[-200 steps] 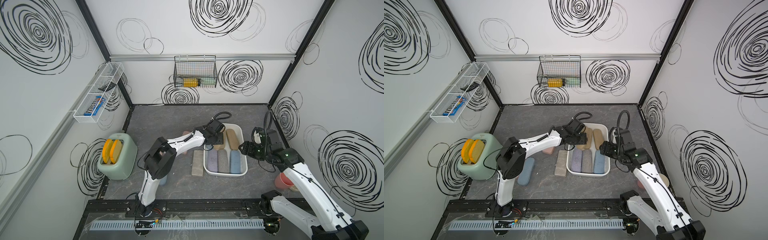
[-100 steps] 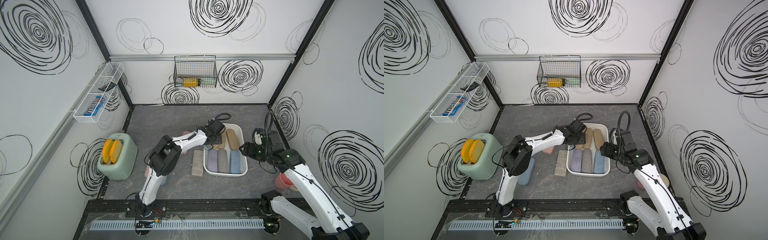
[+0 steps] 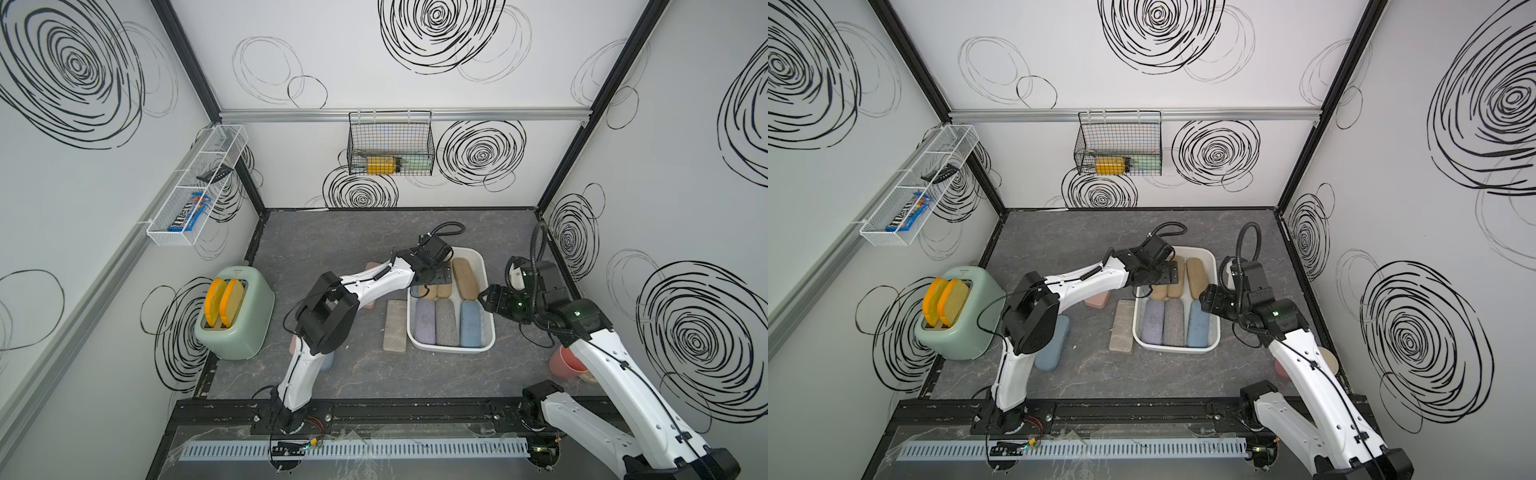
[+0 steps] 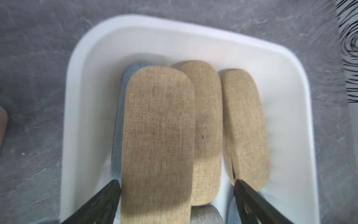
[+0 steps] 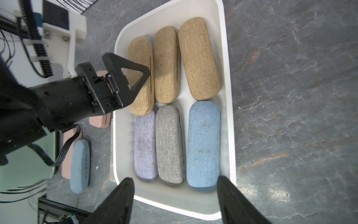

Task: Put the glasses cases into the storage boxes
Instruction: Place the glasses case in the storage box, then pick up the glasses case at the center of the board.

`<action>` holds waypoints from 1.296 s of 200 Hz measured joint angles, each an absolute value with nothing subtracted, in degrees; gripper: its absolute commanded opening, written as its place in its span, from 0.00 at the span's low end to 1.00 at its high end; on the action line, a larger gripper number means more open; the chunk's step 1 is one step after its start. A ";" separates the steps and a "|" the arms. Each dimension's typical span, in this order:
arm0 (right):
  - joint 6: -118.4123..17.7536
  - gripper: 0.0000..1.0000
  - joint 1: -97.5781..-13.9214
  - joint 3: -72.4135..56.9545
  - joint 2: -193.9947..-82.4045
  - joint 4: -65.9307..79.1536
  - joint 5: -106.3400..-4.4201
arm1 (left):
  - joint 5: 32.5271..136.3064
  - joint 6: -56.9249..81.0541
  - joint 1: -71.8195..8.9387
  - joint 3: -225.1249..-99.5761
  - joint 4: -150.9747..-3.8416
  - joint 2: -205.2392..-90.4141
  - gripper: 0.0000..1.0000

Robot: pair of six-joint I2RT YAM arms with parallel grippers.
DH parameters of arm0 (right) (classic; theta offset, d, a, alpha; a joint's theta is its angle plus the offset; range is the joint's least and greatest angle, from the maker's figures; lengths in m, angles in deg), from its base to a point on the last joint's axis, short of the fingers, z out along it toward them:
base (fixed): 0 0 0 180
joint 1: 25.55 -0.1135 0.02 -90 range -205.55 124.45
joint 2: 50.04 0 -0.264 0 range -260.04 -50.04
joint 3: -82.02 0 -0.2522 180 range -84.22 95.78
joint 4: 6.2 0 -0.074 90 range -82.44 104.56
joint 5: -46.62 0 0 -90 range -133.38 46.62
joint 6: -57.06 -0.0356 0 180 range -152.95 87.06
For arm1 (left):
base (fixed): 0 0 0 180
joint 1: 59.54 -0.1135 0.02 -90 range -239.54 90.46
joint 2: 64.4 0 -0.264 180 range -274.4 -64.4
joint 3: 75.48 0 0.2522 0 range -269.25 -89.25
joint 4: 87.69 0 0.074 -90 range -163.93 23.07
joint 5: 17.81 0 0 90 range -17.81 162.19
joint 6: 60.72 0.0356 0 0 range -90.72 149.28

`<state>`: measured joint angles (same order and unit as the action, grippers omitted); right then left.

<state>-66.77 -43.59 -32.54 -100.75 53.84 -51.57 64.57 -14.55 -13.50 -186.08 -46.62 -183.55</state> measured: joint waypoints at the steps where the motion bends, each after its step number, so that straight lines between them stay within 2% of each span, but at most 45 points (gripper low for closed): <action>1: -66.72 0.89 -43.59 -32.52 -100.75 53.84 -51.57 | 64.55 -14.48 -13.48 -186.04 -46.62 -183.42 0.96; 9: -66.51 1.00 -43.59 -32.34 -100.99 54.00 -51.61 | 63.87 -13.72 -13.24 -184.99 -46.83 -180.84 0.96; 47: -67.29 0.97 -45.82 -30.66 -104.25 54.94 -48.70 | 61.14 -7.49 -12.67 -172.25 -50.33 -159.25 0.96; 91: -73.72 0.97 -58.91 -25.15 -108.29 54.94 -37.32 | 58.23 0.12 -15.46 -154.43 -55.95 -133.80 0.96; 116: -75.03 0.97 -59.61 -25.87 -105.50 49.54 -36.42 | 58.60 1.38 -21.04 -142.72 -56.56 -122.77 0.96; 140: -75.12 0.97 -60.09 -25.63 -106.74 45.28 -37.73 | 63.35 0.53 -32.84 -132.97 -55.58 -114.13 0.96; 165: -74.66 0.97 -64.99 -22.22 -114.79 43.66 -38.21 | 70.03 0.18 -44.14 -128.60 -53.39 -110.70 0.96; 194: -74.46 0.98 -75.79 -19.73 -125.96 41.45 -37.99 | 72.53 1.41 -45.91 -128.29 -51.47 -111.20 0.96; 210: -74.83 0.97 -81.75 -17.20 -131.62 41.12 -37.73 | 73.53 2.46 -47.88 -128.71 -50.46 -113.78 1.00; 237: -75.90 0.97 -89.49 -10.18 -141.28 41.04 -38.08 | 74.93 3.99 -51.79 -131.46 -49.65 -121.91 0.93; 259: -76.30 0.97 -92.94 -4.34 -147.99 40.49 -38.69 | 76.37 3.33 -54.20 -132.29 -50.48 -125.76 0.94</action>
<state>-76.30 -92.94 -4.34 -147.99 40.49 -38.69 76.37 3.33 -54.20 -132.29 -50.48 -125.76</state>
